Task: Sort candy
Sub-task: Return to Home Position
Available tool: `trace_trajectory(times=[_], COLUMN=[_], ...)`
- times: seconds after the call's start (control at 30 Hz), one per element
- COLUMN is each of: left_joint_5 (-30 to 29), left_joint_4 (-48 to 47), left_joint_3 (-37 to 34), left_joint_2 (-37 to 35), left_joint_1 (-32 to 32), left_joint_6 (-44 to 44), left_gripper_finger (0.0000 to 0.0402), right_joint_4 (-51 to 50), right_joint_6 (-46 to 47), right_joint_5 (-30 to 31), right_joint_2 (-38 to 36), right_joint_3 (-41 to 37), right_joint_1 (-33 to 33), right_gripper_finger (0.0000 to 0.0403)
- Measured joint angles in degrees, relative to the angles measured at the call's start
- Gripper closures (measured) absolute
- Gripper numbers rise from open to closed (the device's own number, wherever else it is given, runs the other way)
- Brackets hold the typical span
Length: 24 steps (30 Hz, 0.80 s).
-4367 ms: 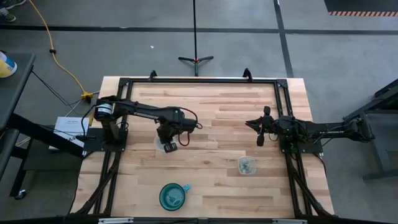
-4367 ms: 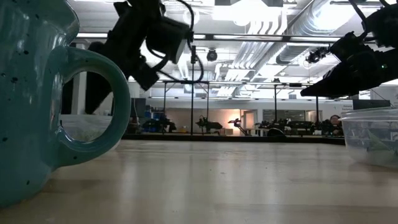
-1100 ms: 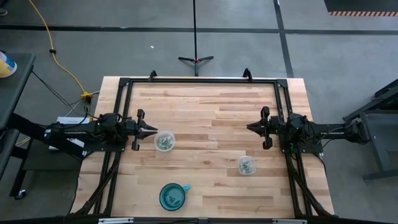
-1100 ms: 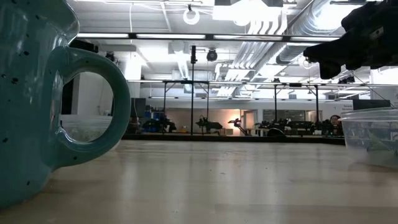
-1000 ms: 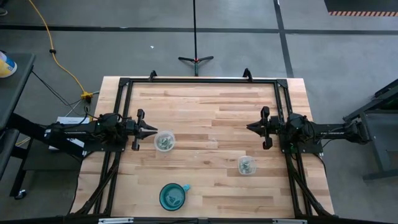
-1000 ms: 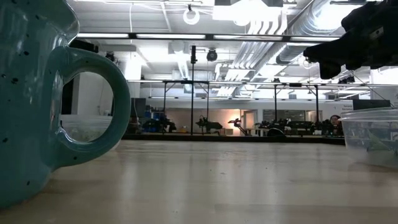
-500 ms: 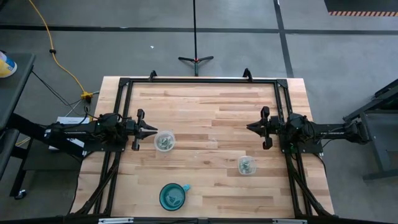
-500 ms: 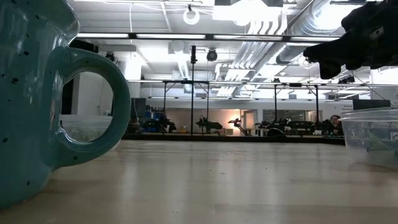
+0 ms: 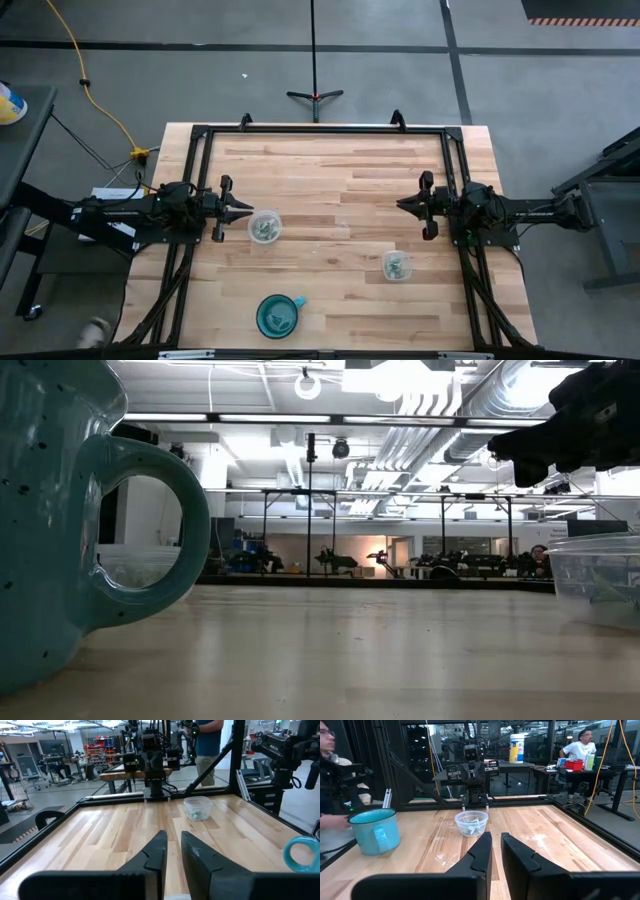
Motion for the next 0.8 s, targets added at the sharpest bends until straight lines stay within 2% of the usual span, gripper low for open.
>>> trace_trajectory(times=[0.8], left_joint_5=[0.22], left_joint_4=[-0.01], left_joint_3=[0.0], left_joint_2=[0.0], left_joint_1=[0.01], left_joint_6=[-0.02], left_gripper_finger=[0.0309], right_joint_4=[-0.01], right_joint_6=[0.0], right_joint_5=[-0.01], right_joint_2=[0.02], right_joint_3=[-0.02], right_joint_1=[0.0], right_gripper_finger=[0.0372])
